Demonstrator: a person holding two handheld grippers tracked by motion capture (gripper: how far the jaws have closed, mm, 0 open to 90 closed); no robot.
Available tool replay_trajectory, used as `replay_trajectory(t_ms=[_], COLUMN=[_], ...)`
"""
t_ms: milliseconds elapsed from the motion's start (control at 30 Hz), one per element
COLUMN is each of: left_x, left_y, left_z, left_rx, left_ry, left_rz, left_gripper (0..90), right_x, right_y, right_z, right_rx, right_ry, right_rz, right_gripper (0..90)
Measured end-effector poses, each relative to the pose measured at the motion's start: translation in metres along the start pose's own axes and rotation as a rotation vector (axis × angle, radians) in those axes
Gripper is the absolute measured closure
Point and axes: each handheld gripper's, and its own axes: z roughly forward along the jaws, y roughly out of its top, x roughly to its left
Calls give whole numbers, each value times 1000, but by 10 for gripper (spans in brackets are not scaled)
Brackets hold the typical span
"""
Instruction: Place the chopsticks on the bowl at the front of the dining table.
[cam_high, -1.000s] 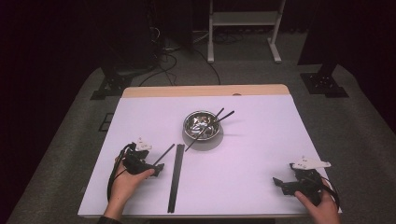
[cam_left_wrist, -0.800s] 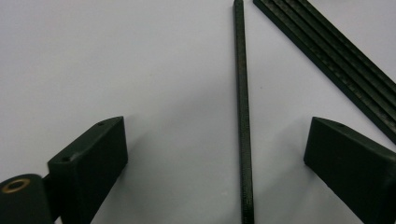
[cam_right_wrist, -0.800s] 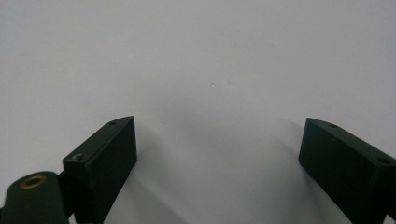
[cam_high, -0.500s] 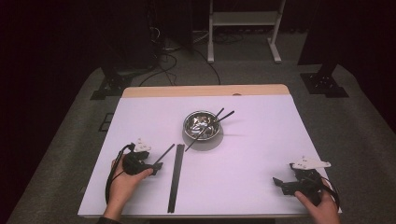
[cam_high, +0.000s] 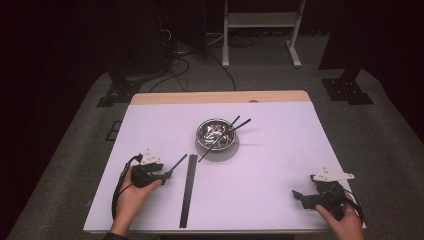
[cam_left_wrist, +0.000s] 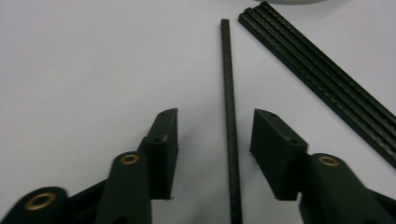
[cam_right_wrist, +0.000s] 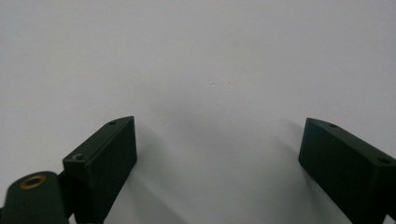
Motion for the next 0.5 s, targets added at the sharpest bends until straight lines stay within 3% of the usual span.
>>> replay_trajectory(t_ms=[167,267,500], left_x=[-2,-1,1], left_y=[0,-2,-4], left_z=[0,-1,-3], left_rx=[-1,-15,-21], left_ry=[-9,-34,-61], left_rz=[-1,-32,-39], left_gripper=[623,702,764], right_x=[0,0,0], right_y=[0,0,0], right_z=[0,0,0], right_rx=[1,0,0], right_ry=[0,0,0], right_rz=[1,0,0], right_gripper=[100,100,100])
